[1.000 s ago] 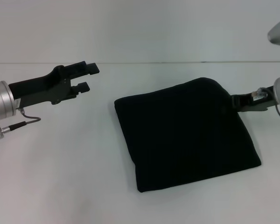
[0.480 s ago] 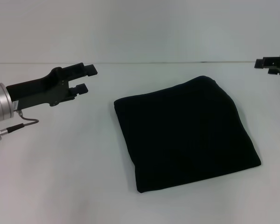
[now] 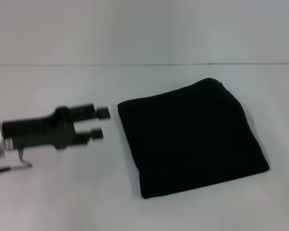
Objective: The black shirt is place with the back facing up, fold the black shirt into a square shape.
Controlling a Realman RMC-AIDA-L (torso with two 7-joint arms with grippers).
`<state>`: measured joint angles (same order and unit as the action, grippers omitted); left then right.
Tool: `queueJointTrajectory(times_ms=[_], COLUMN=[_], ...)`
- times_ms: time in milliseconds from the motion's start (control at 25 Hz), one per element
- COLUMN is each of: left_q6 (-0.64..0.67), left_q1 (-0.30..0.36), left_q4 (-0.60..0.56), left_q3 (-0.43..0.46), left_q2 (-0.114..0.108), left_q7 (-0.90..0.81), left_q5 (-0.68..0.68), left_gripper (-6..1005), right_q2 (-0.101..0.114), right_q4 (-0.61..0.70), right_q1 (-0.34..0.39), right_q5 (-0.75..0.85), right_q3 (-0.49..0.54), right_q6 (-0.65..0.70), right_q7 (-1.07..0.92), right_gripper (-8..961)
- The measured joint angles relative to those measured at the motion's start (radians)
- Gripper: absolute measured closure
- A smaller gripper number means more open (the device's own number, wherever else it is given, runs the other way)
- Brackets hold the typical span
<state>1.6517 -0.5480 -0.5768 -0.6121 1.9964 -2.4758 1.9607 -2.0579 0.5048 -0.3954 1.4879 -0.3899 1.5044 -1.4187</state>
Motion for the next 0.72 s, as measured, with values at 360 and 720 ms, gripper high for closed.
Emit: queueJointTrajectory(times_ms=[360,720], left_q6=[-0.02,-0.164], left_q1=[0.034,0.039], left_q4=[0.079,0.061], left_q3=[-0.043,-0.063], left_q2=[0.069,0.121], left_q7=[-0.147,-0.135], left_q5=[0.173,0.189], left_gripper=[308,477], right_q2=[-0.005,0.097], right_q4=[-0.002,0.012], right_q1=[-0.007,-0.055], right_q5=[-0.012,0.143], right_q3=[0.028,-0.036], right_q6=[0.049,0.073], right_q7=[0.013,-0.203], right_gripper=[271,272])
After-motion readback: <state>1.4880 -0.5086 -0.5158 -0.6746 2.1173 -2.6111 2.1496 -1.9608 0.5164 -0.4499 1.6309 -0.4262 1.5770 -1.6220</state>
